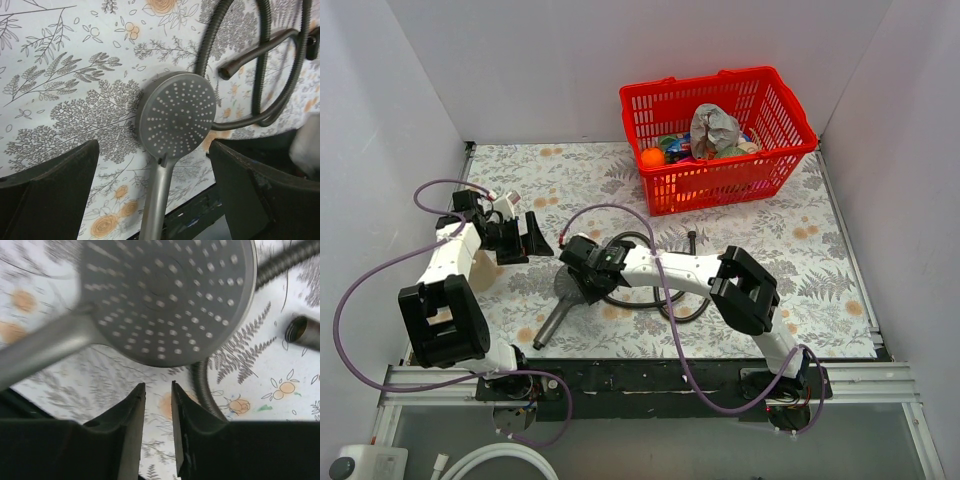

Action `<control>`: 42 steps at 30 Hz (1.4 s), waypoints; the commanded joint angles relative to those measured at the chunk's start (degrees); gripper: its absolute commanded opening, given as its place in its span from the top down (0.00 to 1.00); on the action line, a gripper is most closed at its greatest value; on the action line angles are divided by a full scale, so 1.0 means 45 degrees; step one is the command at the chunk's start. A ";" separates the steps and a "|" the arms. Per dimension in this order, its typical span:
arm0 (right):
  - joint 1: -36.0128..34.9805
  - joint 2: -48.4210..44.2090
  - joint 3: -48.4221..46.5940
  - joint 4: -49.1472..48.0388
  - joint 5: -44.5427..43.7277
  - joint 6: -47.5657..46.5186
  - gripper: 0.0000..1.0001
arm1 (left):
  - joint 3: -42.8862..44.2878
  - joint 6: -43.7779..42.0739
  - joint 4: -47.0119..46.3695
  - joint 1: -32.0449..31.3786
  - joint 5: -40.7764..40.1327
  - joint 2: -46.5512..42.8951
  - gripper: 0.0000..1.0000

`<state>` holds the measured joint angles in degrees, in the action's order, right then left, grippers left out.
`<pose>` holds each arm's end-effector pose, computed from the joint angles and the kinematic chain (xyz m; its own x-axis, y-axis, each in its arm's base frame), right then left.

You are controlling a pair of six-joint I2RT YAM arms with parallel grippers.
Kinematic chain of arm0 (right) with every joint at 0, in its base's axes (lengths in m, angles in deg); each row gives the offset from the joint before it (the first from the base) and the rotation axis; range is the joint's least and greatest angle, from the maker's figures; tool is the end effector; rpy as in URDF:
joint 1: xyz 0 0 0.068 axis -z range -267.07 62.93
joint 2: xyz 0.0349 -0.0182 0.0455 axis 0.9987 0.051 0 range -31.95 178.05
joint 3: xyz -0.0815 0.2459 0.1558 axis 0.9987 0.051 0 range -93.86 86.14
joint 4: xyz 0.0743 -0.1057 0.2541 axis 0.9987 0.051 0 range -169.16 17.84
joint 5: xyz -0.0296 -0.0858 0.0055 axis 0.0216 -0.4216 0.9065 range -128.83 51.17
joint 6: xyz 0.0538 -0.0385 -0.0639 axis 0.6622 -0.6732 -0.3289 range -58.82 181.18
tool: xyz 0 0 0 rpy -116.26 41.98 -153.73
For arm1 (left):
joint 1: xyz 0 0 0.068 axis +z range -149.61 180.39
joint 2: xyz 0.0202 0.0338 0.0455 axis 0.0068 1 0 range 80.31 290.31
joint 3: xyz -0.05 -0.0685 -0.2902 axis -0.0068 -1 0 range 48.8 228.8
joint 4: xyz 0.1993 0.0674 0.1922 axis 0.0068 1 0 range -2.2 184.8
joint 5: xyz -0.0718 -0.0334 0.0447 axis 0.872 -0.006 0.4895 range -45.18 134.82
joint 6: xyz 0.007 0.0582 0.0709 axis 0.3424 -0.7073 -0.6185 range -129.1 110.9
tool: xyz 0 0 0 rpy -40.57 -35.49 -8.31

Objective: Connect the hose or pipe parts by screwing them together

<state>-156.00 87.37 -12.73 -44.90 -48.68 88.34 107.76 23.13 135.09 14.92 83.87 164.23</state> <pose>0.2031 0.4874 0.2052 -0.6645 -0.4739 -0.5778 -0.6525 0.7449 0.1395 0.3044 0.0251 0.2151 -0.7751 -0.6288 0.0621 -0.4993 0.5492 -0.6701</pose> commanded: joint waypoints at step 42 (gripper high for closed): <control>-0.0717 -0.1190 0.0510 0.0799 0.1329 0.1212 0.37 | 0.1586 -0.1284 0.0683 0.1519 0.0229 -0.1031 0.02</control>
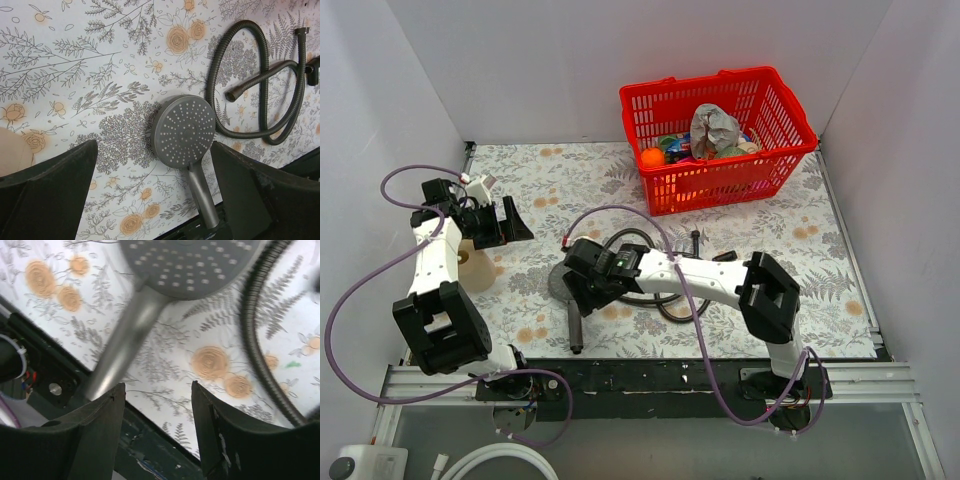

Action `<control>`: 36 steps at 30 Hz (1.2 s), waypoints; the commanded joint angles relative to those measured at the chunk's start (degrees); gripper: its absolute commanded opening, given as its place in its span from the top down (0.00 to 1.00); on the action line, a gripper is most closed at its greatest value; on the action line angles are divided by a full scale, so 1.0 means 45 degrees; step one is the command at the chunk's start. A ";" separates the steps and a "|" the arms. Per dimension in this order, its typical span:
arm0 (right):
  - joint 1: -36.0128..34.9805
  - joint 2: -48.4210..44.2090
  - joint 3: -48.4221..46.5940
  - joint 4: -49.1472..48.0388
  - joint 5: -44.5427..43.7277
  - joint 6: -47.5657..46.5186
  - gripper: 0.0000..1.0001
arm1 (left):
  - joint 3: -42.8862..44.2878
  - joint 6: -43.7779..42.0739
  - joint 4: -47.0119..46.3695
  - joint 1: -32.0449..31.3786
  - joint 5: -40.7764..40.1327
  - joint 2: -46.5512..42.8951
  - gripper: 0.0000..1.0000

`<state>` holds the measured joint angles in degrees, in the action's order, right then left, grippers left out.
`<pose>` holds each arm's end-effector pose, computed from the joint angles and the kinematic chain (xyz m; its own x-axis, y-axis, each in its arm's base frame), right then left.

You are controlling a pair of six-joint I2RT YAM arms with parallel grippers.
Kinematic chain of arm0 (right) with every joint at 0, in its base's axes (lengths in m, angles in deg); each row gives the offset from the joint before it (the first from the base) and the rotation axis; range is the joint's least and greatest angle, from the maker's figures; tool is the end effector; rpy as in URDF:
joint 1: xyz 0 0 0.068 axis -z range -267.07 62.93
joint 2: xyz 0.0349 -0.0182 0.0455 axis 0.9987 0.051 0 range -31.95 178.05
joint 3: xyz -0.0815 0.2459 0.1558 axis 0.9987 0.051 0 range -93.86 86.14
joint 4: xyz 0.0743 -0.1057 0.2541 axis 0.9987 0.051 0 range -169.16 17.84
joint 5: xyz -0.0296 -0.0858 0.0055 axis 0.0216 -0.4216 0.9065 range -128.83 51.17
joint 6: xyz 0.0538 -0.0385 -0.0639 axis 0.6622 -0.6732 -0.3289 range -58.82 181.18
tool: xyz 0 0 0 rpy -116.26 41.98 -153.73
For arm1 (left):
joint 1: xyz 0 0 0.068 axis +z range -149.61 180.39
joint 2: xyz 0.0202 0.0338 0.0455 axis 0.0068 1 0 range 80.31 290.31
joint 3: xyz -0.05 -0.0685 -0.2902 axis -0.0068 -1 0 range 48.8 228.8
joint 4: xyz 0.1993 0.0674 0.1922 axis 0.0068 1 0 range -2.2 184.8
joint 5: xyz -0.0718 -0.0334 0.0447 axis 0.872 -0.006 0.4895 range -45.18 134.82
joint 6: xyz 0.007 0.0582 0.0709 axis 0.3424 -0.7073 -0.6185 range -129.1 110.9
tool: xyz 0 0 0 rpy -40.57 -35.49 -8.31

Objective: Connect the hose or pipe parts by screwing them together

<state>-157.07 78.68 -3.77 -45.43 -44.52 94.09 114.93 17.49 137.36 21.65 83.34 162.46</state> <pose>0.1748 0.4560 0.2225 -0.7309 -0.4275 -0.5320 -0.6173 0.7466 0.2482 0.3105 0.0656 0.2620 -0.7392 -0.6635 -0.1159 -0.4190 0.5877 -0.6921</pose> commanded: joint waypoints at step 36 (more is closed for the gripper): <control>-0.1265 0.2838 -0.1384 0.1097 -0.1684 -0.0049 0.99 | -0.0320 0.1199 0.0646 0.0023 0.1400 -0.1537 0.02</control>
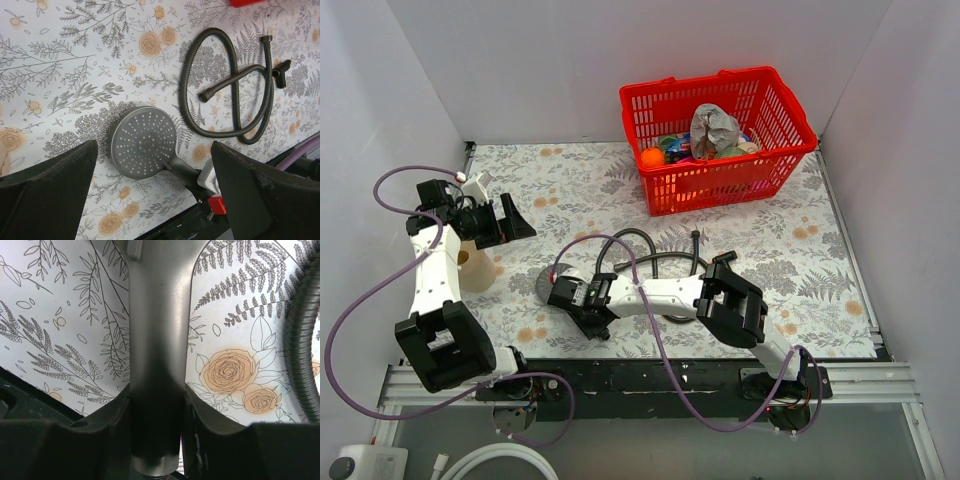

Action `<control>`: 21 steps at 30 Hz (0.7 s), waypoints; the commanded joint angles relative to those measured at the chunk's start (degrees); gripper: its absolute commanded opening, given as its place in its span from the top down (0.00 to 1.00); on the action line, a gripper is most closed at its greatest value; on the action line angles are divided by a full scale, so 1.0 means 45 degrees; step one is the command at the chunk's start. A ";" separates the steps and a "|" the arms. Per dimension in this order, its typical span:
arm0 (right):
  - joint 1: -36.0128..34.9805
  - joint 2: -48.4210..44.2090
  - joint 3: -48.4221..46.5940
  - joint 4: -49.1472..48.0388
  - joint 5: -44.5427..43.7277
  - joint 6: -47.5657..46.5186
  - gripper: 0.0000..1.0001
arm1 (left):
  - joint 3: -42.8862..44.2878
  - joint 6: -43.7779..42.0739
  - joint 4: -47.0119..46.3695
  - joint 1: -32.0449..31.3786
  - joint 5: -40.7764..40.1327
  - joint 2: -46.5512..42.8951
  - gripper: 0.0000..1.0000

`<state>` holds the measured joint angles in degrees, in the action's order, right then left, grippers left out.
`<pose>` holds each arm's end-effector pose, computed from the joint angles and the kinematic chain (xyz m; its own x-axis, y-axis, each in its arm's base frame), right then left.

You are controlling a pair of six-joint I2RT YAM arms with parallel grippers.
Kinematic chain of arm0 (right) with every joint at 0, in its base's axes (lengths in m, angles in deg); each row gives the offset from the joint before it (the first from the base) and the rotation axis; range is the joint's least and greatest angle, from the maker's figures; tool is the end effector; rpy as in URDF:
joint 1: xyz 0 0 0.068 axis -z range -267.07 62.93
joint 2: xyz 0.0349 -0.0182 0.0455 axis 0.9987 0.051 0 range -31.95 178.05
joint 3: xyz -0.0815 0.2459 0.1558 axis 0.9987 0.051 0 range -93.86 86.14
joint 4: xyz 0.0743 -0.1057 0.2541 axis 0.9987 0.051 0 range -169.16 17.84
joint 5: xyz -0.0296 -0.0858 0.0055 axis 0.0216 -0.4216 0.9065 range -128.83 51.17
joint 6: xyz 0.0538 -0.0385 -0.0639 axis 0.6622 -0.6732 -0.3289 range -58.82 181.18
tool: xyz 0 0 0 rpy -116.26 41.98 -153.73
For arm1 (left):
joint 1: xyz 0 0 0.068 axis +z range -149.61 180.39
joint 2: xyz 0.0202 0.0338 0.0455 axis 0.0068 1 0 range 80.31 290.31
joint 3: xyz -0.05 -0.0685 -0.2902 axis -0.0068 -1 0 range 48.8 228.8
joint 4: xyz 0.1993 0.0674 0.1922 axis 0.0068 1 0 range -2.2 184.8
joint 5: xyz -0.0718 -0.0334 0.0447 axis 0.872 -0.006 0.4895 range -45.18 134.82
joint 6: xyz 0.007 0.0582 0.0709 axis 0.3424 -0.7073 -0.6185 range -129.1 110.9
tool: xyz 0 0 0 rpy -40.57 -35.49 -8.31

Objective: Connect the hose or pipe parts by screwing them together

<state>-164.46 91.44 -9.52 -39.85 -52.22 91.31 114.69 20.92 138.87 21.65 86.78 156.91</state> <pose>0.1299 0.4926 0.1446 -0.6405 -0.6263 -0.4444 -0.7031 0.7110 0.0114 0.2924 0.0545 0.2893 -0.7234 -0.6808 -0.1147 -0.3892 0.5394 -0.7467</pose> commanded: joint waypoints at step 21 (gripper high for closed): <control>0.3310 -0.0956 -0.0305 -0.4185 0.3717 0.3207 0.99 | -0.0755 0.4752 -0.3004 -0.3000 -0.0142 0.3348 0.02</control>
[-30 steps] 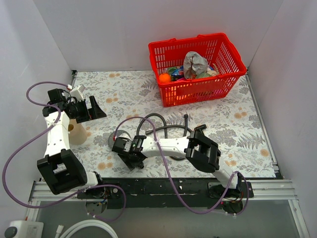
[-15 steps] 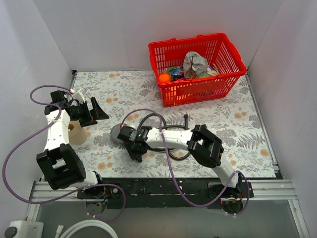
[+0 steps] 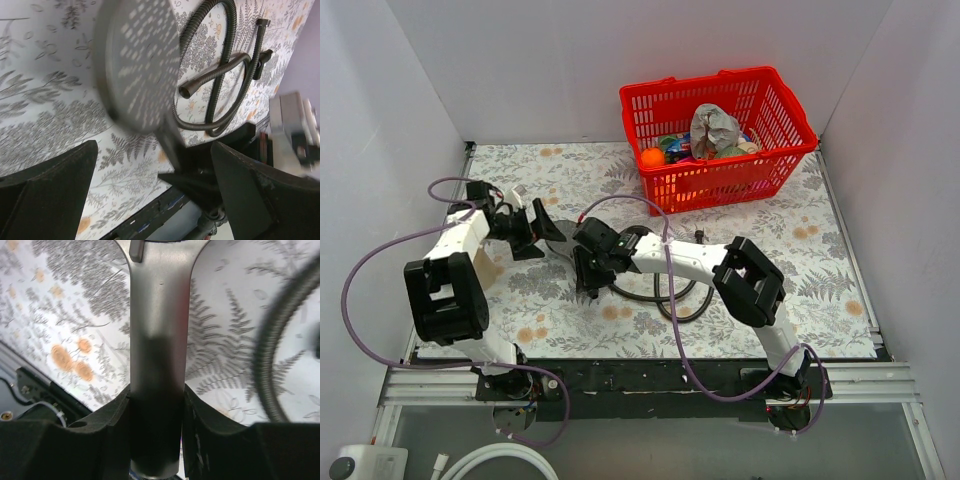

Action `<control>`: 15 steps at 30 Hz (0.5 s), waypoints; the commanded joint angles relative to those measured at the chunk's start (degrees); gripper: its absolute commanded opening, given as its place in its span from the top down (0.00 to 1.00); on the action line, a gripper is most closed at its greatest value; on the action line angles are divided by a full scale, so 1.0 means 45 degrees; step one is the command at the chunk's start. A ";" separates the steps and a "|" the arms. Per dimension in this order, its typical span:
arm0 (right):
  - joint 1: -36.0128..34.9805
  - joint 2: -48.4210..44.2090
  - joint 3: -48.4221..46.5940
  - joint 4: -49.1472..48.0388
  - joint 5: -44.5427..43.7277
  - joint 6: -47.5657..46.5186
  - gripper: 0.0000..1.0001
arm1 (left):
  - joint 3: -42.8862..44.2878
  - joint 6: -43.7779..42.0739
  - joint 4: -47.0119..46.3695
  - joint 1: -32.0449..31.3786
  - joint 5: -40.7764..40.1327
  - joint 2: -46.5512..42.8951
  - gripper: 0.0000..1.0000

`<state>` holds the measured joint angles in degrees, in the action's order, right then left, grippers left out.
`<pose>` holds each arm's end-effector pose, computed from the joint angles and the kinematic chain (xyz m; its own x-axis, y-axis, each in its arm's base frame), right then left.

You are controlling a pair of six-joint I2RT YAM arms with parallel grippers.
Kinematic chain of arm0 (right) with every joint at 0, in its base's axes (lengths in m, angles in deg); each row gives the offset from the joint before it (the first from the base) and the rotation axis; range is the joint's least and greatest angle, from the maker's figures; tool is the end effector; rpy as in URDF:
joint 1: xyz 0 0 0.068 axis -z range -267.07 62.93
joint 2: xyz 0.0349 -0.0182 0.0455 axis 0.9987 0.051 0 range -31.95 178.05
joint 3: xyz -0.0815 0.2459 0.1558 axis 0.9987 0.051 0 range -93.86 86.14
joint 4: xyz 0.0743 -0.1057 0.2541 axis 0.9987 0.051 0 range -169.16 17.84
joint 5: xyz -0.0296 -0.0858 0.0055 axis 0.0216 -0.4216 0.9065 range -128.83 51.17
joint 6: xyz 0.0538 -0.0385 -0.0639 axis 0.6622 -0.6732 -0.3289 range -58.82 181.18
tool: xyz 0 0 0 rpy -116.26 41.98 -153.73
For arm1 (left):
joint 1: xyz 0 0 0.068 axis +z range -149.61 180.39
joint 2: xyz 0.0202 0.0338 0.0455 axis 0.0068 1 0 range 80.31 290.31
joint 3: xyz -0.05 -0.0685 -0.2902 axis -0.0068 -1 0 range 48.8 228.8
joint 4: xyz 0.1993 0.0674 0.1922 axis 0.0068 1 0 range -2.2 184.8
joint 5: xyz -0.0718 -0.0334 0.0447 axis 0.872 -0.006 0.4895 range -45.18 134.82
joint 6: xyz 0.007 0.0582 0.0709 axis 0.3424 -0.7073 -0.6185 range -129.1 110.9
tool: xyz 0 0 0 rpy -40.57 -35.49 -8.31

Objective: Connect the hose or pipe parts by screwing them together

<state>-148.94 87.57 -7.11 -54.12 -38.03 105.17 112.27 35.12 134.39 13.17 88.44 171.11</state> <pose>0.2497 0.4693 0.1817 -0.8800 -0.1731 -0.4422 -0.3818 0.8117 0.4420 0.3330 0.0171 0.2086 -0.6898 -0.6743 0.2638 -0.6348 0.3880 -0.6682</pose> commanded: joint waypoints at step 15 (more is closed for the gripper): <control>-0.0041 -0.0448 -0.1171 -0.1695 0.1227 0.0479 0.99 | -0.0704 0.3684 -0.4451 -0.1784 -0.1473 0.0252 0.28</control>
<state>-149.16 87.57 -8.27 -55.61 -35.39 106.37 110.34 47.69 119.87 5.04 81.09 176.18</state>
